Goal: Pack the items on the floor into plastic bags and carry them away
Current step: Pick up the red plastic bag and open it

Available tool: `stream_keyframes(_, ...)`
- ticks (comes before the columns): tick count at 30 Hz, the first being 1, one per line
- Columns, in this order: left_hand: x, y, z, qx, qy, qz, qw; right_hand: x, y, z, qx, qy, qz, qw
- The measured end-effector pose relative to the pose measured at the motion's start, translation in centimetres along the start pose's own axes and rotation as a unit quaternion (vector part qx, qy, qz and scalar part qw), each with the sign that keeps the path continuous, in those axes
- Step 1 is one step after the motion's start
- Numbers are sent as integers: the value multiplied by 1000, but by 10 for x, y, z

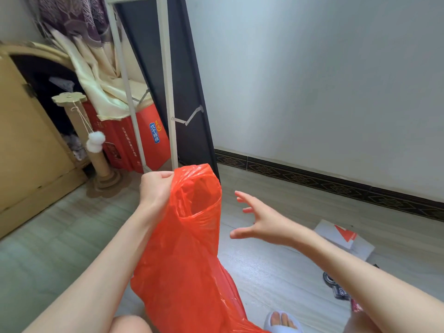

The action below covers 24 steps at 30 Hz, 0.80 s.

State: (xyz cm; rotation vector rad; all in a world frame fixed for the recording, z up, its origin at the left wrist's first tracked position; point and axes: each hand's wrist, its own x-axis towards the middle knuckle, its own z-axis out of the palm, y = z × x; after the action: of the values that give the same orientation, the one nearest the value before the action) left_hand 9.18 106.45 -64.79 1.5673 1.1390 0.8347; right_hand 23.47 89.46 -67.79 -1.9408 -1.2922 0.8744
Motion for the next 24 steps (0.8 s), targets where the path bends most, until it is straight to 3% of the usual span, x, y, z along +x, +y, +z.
stream_keyframes(8,-4,2,-2,73,38,98,992,6,-25,15,-68,166,-221,959)
stream_keyframes(12,3,-4,-6,52,17,84,995,8,-14,14,-169,125,-248,946)
stream_keyframes(14,4,-6,-7,38,-10,76,996,8,-11,10,-157,97,-224,957)
stream_keyframes(16,4,-7,-8,29,-42,71,996,9,-11,3,-71,88,-163,980)
stream_keyframes(18,2,-6,-7,13,-83,61,995,7,-11,-9,125,103,-84,983)
stream_keyframes(21,-1,-7,-6,3,-144,56,988,5,-8,-27,372,145,1,917)
stream_keyframes(24,-3,-8,-5,17,-175,73,982,9,1,-39,448,203,51,869)
